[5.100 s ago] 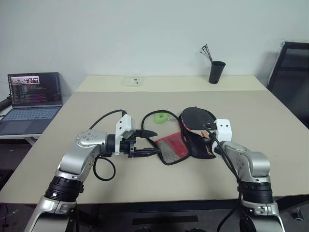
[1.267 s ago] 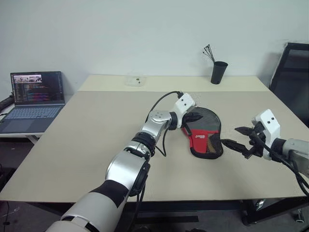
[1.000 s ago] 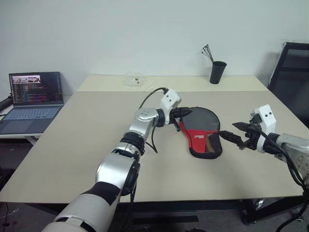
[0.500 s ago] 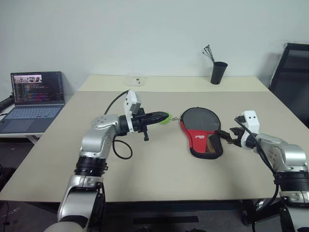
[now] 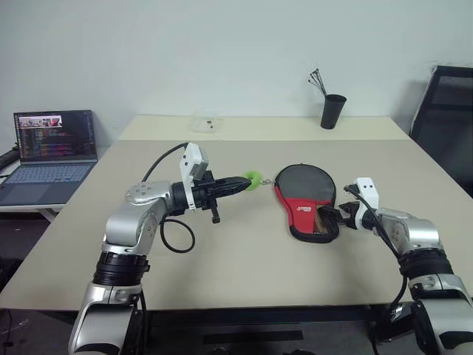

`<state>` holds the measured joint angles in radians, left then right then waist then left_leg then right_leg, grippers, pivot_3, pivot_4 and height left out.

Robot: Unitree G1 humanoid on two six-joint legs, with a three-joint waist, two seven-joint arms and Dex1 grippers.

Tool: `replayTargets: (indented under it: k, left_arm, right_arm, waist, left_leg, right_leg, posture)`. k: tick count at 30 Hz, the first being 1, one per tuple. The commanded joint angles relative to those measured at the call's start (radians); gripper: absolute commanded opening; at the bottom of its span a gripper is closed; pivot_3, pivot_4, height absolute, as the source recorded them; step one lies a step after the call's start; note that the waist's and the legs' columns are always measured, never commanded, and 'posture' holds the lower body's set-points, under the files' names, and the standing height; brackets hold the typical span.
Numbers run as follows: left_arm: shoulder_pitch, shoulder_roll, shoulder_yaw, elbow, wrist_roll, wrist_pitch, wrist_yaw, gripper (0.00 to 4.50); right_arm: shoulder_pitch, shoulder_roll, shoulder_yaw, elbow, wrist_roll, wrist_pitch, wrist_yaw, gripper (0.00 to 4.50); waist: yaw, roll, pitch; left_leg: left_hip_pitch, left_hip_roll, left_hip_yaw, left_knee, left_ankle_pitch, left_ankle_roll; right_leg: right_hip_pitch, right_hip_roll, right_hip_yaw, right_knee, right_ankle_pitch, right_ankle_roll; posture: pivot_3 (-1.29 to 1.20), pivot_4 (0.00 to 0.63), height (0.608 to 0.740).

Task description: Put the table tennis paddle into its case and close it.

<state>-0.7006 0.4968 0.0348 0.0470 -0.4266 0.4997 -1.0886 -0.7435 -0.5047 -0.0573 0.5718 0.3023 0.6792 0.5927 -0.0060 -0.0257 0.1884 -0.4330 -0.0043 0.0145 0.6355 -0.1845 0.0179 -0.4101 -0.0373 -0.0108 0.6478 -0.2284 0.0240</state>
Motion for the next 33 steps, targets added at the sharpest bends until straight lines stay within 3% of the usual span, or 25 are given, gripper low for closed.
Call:
replayTargets:
  k: [1, 14, 23, 33]
  left_arm:
    - [-0.015, 0.011, -0.001, -0.04, -0.02, -0.003, 0.005, 0.0]
    - [0.048, 0.071, 0.006, -0.052, -0.036, -0.005, -0.033, 0.0]
    - [0.174, 0.177, 0.018, -0.078, -0.051, -0.032, -0.112, 0.0]
    - [0.255, 0.251, 0.079, -0.144, -0.128, 0.014, -0.136, 0.0]
  right_arm:
    - [-0.025, 0.02, 0.008, 0.032, -0.01, 0.005, 0.03, 4.09]
    - [-0.023, 0.057, 0.011, 0.051, -0.028, 0.036, 0.06, 0.03]
    - [-0.032, 0.122, 0.001, -0.092, 0.028, 0.125, 0.059, 0.03]
    - [-0.014, 0.261, -0.011, -0.374, 0.09, 0.33, -0.037, 0.03]
  waist:
    - [-0.003, 0.0, 0.0]
    - [-0.017, 0.001, -0.001]
    - [-0.029, 0.001, -0.001]
    - [-0.027, 0.001, 0.0]
  left_leg:
    - [0.0, 0.0, 0.0, 0.0, 0.0, 0.0]
    - [0.003, 0.001, 0.001, 0.0, 0.0, 0.0]
    - [0.003, 0.003, 0.0, -0.001, 0.0, 0.0]
    - [0.002, 0.008, 0.002, -0.005, 0.0, 0.0]
  right_leg:
    - [0.0, 0.0, 0.0, 0.0, 0.0, 0.0]
    - [0.002, 0.0, 0.0, 0.001, 0.0, 0.0]
    - [0.001, -0.001, 0.001, 0.0, 0.001, -0.002]
    - [-0.003, 0.002, 0.001, 0.0, 0.001, -0.006]
  posture:
    - [0.0, 0.15, 0.74]
    - [0.0, 0.15, 0.74]
    - [0.0, 0.15, 0.74]
    - [0.0, 0.15, 0.74]
